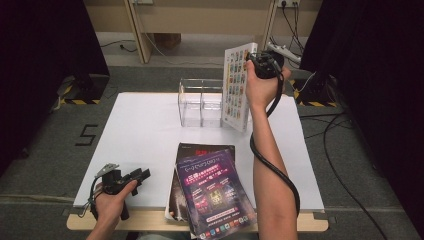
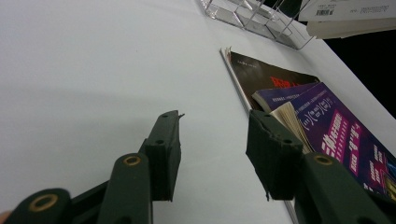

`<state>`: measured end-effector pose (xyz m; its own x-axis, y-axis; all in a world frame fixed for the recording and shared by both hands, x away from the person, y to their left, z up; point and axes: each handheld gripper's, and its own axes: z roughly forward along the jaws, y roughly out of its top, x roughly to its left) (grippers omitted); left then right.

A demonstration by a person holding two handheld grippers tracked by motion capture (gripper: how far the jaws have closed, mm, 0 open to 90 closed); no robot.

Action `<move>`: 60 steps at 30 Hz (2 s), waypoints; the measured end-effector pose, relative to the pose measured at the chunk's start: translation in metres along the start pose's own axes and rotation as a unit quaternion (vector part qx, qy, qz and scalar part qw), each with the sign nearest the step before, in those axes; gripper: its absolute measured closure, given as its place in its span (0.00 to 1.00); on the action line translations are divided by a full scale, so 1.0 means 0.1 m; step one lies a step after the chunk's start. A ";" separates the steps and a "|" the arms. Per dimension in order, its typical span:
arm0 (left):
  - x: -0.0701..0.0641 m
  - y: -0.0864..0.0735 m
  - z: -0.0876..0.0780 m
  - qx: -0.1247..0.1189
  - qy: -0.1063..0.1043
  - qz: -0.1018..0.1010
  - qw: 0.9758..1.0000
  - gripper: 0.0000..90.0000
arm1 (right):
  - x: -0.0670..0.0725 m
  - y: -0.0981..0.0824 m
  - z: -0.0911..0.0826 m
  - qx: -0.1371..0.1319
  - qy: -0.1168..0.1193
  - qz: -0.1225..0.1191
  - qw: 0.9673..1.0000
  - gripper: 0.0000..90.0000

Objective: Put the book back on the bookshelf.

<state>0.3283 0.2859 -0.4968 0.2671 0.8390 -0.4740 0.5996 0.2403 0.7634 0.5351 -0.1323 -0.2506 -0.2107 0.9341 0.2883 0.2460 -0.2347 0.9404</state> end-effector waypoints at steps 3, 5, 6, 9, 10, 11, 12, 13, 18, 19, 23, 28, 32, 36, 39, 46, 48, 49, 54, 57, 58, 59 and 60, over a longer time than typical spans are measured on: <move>0.00 0.00 0.00 0.000 -0.001 0.000 1.000 0.60 | 0.01 0.00 0.02 0.002 -0.001 -0.001 1.000 0.82; 0.00 0.00 0.00 0.000 -0.001 0.000 1.000 0.60 | 0.00 0.01 0.03 0.001 -0.002 -0.002 1.000 0.82; 0.00 0.00 0.00 0.000 -0.001 0.000 1.000 0.60 | 0.00 0.01 0.04 -0.001 -0.003 -0.001 1.000 0.82; 0.00 -0.01 0.01 0.002 -0.001 0.000 1.000 0.60 | 0.00 0.00 0.07 -0.002 -0.006 -0.005 1.000 0.82; 0.00 -0.01 0.01 0.002 -0.002 0.000 1.000 0.60 | 0.00 -0.01 0.07 -0.002 -0.008 -0.006 1.000 0.82; 0.00 -0.01 0.01 0.003 -0.002 -0.001 1.000 0.60 | 0.00 -0.02 0.08 -0.001 -0.008 -0.005 1.000 0.82; 0.00 -0.01 0.01 0.003 -0.002 -0.001 1.000 0.60 | 0.00 -0.03 0.09 -0.002 -0.007 -0.008 1.000 0.82; 0.00 -0.01 0.01 0.003 -0.002 -0.001 1.000 0.60 | 0.00 -0.05 0.10 -0.002 -0.007 -0.009 1.000 0.82; 0.00 -0.01 0.01 0.003 -0.001 0.000 1.000 0.60 | 0.01 -0.07 0.15 -0.003 -0.005 -0.013 1.000 0.82; 0.00 -0.01 0.01 0.003 -0.001 0.000 1.000 0.60 | 0.01 -0.06 0.16 -0.004 -0.004 -0.014 1.000 0.82; 0.01 -0.01 0.01 0.002 -0.001 0.000 1.000 0.60 | 0.03 -0.07 0.19 -0.007 -0.002 -0.014 1.000 0.82; 0.01 -0.01 0.01 0.002 -0.001 0.001 1.000 0.60 | -0.01 -0.19 0.24 -0.007 -0.004 -0.018 1.000 0.82; 0.00 -0.02 0.02 0.001 -0.002 0.001 1.000 0.60 | -0.03 -0.31 0.27 0.002 -0.008 -0.025 1.000 0.82; 0.00 -0.02 0.01 0.000 -0.002 0.003 1.000 0.60 | -0.03 -0.35 0.23 -0.008 -0.010 -0.042 0.999 0.82; 0.00 -0.03 0.01 0.000 -0.002 0.003 1.000 0.60 | -0.07 -0.40 0.16 -0.010 -0.005 -0.045 0.999 0.82; -0.01 -0.04 -0.01 -0.003 0.000 0.002 1.000 0.60 | -0.20 -0.64 -0.10 -0.010 0.008 -0.061 0.998 0.82; -0.01 -0.04 -0.01 -0.003 0.000 0.001 1.000 0.60 | -0.24 -0.69 -0.17 -0.010 0.009 -0.066 0.998 0.82; -0.01 -0.04 -0.01 -0.003 0.001 0.002 1.000 0.60 | -0.26 -0.70 -0.21 -0.011 0.012 -0.067 0.998 0.82; -0.02 -0.05 -0.01 -0.002 0.000 0.003 1.000 0.60 | -0.31 -0.74 -0.38 -0.008 0.019 -0.070 0.997 0.82; -0.01 -0.05 -0.01 -0.002 0.001 0.003 1.000 0.60 | -0.33 -0.80 -0.47 -0.009 0.023 -0.074 0.997 0.81; -0.01 -0.05 -0.01 -0.002 0.001 0.003 1.000 0.60 | -0.33 -0.81 -0.50 -0.008 0.023 -0.074 0.997 0.81; -0.01 -0.05 -0.01 -0.002 0.001 0.003 1.000 0.60 | -0.34 -0.82 -0.53 -0.007 0.023 -0.075 0.997 0.80; -0.02 -0.05 -0.01 -0.002 0.001 0.004 1.000 0.60 | -0.34 -0.83 -0.56 -0.004 0.023 -0.073 0.997 0.80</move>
<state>0.3240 0.2841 -0.4990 0.2705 0.8415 -0.4677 0.5949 0.2358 0.7684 0.4688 -0.1591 -0.3284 -0.2877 0.9449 0.1560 0.2028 -0.0991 0.9742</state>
